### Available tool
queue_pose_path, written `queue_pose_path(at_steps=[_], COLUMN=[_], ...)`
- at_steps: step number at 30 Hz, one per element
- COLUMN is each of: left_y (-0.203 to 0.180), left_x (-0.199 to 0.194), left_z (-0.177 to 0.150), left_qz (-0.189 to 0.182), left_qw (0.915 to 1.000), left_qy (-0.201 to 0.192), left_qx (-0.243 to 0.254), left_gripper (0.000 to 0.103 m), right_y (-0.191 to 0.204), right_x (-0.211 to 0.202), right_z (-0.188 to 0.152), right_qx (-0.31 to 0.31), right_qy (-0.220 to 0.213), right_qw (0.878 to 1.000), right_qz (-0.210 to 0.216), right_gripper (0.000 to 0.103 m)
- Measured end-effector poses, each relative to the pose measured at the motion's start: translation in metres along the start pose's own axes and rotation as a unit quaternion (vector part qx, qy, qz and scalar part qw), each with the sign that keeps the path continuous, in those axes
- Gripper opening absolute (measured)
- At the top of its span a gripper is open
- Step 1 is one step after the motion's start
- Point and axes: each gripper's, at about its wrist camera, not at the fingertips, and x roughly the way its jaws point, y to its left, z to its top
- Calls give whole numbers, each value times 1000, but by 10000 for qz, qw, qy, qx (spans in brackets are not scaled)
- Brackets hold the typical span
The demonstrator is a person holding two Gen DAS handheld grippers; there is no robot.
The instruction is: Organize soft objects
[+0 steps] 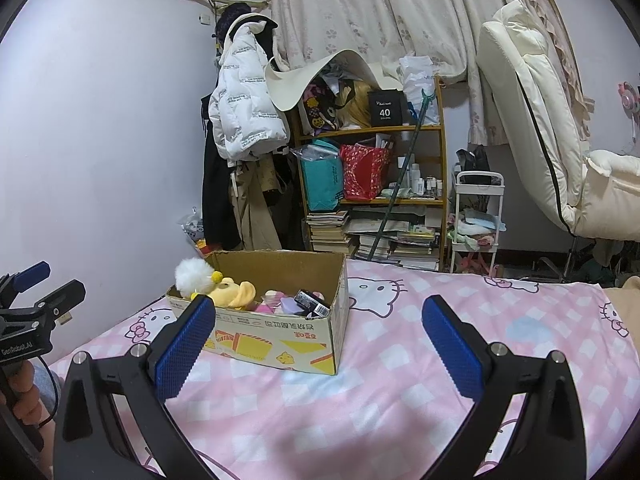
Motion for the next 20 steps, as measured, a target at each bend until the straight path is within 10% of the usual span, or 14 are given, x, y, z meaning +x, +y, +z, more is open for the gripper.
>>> queue_pose_path(at_steps=[20], left_y=[0], left_x=[0], left_z=[0], left_qz=[-22], left_qw=[10000], left_qy=[14], left_qx=[-6], left_gripper=[102], right_y=[-1], right_x=[0], right_z=[2], right_qx=[8], right_qy=[1], right_qw=[10000], right_qz=[-4], right_gripper=[103])
